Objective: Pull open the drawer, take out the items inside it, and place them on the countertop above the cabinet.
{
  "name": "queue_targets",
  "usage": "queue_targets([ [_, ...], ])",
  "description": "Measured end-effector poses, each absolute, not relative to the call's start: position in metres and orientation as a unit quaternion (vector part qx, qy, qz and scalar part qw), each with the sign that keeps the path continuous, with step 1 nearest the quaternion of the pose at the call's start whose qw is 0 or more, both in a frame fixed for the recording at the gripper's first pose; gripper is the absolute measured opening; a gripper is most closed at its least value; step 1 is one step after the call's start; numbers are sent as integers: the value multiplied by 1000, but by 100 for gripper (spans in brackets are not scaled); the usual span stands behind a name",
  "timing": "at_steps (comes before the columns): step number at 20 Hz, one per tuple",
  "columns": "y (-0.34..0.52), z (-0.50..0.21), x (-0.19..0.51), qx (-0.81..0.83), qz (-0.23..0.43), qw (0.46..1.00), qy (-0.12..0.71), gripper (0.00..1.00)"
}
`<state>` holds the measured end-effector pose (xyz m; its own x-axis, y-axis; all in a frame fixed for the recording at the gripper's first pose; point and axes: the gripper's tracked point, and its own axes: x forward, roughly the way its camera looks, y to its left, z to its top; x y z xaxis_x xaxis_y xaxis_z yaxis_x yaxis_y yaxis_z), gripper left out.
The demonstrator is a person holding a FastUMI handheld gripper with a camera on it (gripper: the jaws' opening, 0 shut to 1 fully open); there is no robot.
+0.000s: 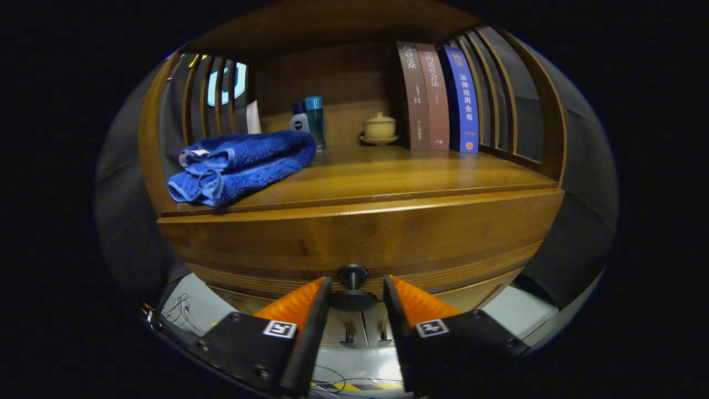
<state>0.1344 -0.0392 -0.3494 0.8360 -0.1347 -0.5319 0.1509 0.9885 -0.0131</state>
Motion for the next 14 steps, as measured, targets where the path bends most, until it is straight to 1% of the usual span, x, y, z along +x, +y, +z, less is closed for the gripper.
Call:
queue_targets([
  [1, -40, -355, 140, 6, -79, 957, 278, 50],
  [3, -38, -351, 134, 5, -83, 957, 280, 42],
  [4, -38, -353, 133, 7, -84, 957, 278, 41],
  [5, -38, -355, 140, 7, -82, 956, 280, 33],
  [11, -36, -351, 130, 9, -82, 954, 288, 33],
  [14, -33, -349, 113, 10, -82, 953, 292, 33],
])
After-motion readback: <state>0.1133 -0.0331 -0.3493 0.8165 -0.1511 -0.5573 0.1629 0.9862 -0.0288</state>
